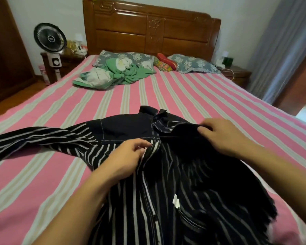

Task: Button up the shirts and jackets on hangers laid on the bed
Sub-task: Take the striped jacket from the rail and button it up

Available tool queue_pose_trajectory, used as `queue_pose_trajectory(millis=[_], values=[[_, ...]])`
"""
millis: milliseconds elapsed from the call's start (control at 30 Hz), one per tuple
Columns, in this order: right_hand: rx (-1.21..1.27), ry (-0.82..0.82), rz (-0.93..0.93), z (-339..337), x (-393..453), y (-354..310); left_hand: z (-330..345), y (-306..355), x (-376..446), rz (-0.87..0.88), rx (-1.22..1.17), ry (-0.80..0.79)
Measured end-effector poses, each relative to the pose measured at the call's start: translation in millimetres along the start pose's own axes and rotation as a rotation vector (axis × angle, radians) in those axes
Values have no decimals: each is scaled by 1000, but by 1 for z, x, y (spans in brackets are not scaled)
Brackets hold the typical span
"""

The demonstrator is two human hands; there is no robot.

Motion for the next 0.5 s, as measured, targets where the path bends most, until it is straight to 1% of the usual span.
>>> queue_pose_trajectory(millis=[33,67,100,133,200,233,267,300,333,367,400,433,467,500], values=[[28,-55,-48,-9,-4,-20,-3,7,-6,23,-37,-79],[34,-127,-93,-14,-11,-39,-2,11,-13,30,0,-181],[5,-234,-139,-10,-19,-54,3,13,-20,21,112,-290],[-60,-376,-189,1,-31,-68,11,11,-28,6,273,-401],[-256,-716,-263,41,-63,-83,33,4,-41,-4,564,-595],[-355,-881,-267,58,-80,-85,42,-1,-44,-12,648,-663],[-432,-1015,-229,69,-90,-82,49,-4,-46,-26,690,-710],[-453,-1098,-167,71,-95,-79,52,-6,-45,-39,699,-728],[-383,-1122,-95,70,-90,-78,50,-7,-42,-51,690,-726],[-244,-1075,-42,70,-75,-78,47,-7,-39,-72,673,-719],[-86,-950,-6,70,-51,-77,44,-9,-36,-92,655,-714],[43,-757,24,69,-21,-73,43,-10,-33,-106,639,-710],[102,-534,31,69,10,-68,42,-11,-30,-114,620,-708],[103,-342,26,74,34,-63,42,-12,-27,-119,595,-701]])
Point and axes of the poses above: each hand's wrist, its own x-axis towards the middle knuckle, its own z-axis out of the palm, y = z × x, the point moved 7 cm from there along x, towards the middle knuckle, and after that the axes turned 1 degree about -x, right-handed, at the moved point
